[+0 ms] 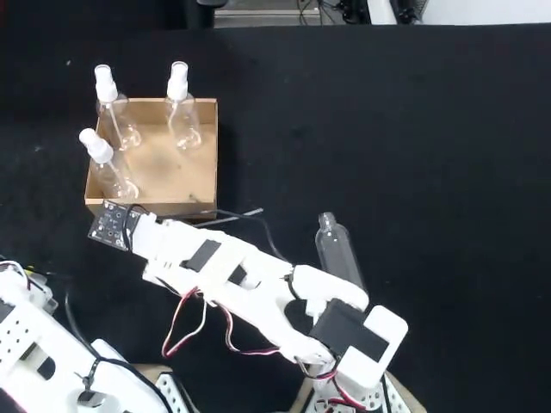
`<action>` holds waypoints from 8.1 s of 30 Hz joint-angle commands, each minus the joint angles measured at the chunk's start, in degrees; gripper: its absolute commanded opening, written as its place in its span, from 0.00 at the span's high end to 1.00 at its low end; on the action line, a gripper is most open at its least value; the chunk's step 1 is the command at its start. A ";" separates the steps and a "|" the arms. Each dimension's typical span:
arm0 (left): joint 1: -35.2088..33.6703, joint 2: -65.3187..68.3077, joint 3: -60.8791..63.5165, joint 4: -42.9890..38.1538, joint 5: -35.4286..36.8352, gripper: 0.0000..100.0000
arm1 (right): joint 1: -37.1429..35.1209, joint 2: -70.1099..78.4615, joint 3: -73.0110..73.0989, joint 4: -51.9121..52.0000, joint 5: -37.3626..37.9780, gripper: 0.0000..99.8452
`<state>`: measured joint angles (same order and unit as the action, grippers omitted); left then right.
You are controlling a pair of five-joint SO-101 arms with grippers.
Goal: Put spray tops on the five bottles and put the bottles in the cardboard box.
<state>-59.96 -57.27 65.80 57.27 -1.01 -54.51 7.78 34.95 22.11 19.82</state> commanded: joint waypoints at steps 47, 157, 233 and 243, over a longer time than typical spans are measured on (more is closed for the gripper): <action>-2.68 -0.79 -0.40 -3.08 0.18 0.97 | -0.35 -7.34 2.68 16.53 10.73 0.79; -0.04 -0.88 0.75 -3.08 0.18 0.97 | 79.30 11.38 -25.01 43.16 20.22 0.78; 67.82 -47.12 31.60 -46.51 0.44 0.97 | 32.00 -26.33 -64.84 41.93 -39.21 0.99; 69.85 -46.86 31.60 -46.42 0.53 0.97 | 29.63 -27.82 -64.13 39.56 -39.03 0.99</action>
<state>8.97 -103.87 96.13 11.03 -0.92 -23.30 -14.99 -27.74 64.84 -18.86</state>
